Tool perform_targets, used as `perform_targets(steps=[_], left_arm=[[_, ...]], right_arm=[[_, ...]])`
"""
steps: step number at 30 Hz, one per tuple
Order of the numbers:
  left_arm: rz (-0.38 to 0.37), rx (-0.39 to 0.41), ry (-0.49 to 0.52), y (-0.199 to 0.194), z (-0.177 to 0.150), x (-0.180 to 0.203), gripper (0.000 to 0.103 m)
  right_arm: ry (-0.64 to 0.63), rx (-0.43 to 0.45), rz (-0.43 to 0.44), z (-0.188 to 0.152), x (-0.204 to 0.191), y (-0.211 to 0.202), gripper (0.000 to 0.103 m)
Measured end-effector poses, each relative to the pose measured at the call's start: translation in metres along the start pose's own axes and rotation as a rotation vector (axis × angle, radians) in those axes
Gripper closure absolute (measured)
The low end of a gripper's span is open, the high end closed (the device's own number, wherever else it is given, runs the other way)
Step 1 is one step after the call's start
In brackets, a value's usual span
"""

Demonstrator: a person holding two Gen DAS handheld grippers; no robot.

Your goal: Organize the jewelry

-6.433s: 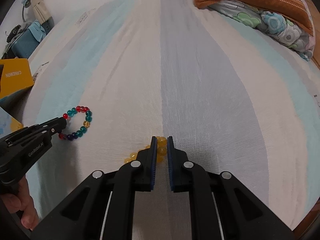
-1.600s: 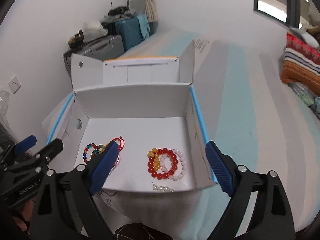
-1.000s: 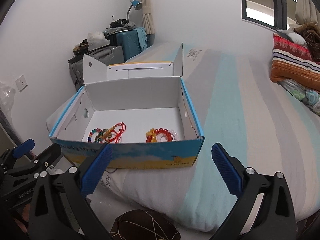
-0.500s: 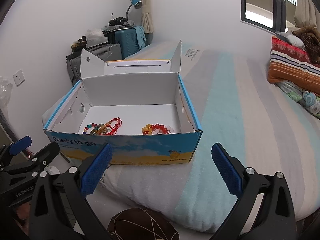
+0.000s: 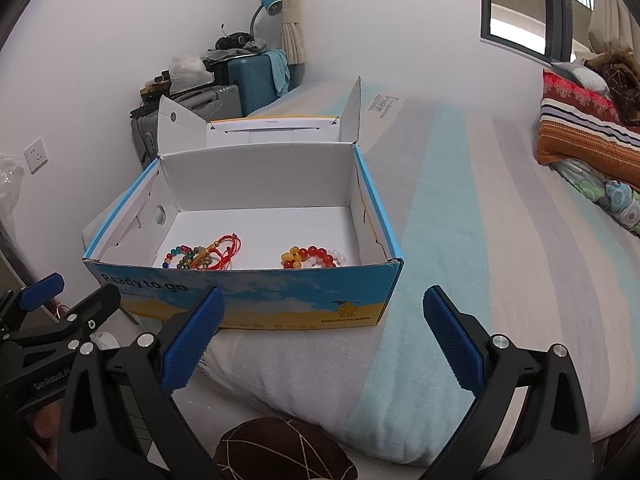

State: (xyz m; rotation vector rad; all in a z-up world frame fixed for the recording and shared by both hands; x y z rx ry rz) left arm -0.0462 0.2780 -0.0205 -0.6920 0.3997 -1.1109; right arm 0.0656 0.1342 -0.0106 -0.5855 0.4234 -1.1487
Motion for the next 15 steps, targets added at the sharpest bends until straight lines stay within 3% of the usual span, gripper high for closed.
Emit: perform_targets(steps=[15], left_arm=[[0.019, 0.007, 0.007, 0.0008, -0.0029, 0.0013, 0.006]], right_arm=[[0.004, -0.007, 0.002, -0.002, 0.0034, 0.0029, 0.008]])
Point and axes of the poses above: each gripper's, at about its wrist camera, not at the fingertips, and y roughly the way its jaws point, x to its right, z to its top, the point moved 8 cm from there along y, roughly the way its jaws point
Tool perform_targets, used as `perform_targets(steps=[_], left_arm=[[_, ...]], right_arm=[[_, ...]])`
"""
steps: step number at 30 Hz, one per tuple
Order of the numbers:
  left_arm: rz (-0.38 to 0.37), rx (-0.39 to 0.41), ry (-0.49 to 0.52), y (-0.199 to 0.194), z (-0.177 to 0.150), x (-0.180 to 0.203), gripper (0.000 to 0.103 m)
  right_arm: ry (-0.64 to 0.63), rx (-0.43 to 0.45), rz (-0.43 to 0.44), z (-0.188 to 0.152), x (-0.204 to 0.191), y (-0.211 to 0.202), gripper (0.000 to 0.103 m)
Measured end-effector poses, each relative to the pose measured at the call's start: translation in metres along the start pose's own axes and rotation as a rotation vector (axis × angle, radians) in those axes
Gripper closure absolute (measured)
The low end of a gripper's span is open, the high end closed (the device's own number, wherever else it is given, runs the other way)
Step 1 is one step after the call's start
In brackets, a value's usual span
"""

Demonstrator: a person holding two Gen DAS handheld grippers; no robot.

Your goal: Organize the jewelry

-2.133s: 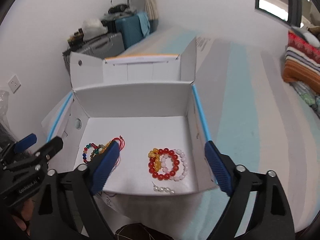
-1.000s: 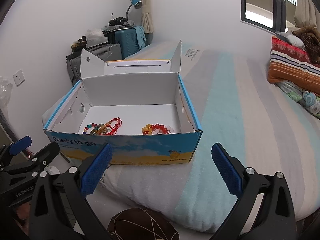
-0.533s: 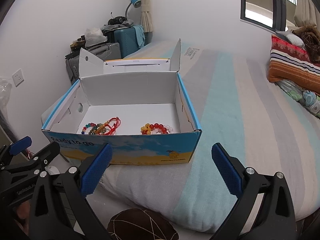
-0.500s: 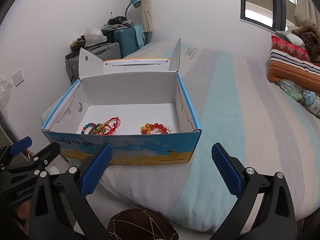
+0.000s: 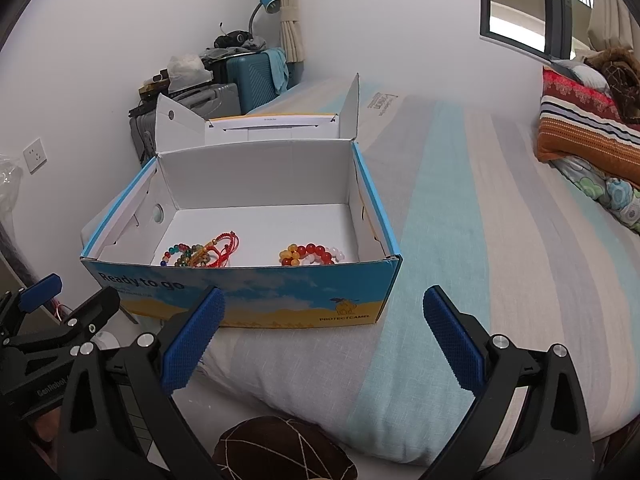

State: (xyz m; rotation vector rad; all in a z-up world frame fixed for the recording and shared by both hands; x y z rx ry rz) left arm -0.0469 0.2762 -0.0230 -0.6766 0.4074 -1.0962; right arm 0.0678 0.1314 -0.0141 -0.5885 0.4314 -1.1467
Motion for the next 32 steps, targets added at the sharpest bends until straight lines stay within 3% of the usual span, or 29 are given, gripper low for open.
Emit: perform_targets(steps=[32], left_arm=[[-0.033, -0.001, 0.006, 0.005, 0.003, 0.006, 0.006]], right_arm=[[0.006, -0.017, -0.005, -0.006, 0.0, 0.01, 0.008]])
Point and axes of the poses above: each gripper's, at about its wrist camera, not at the fingertips, and y roughly the way its jaws point, x to its right, z to its top, the point moved 8 cm from there along y, roughly the way its jaws point
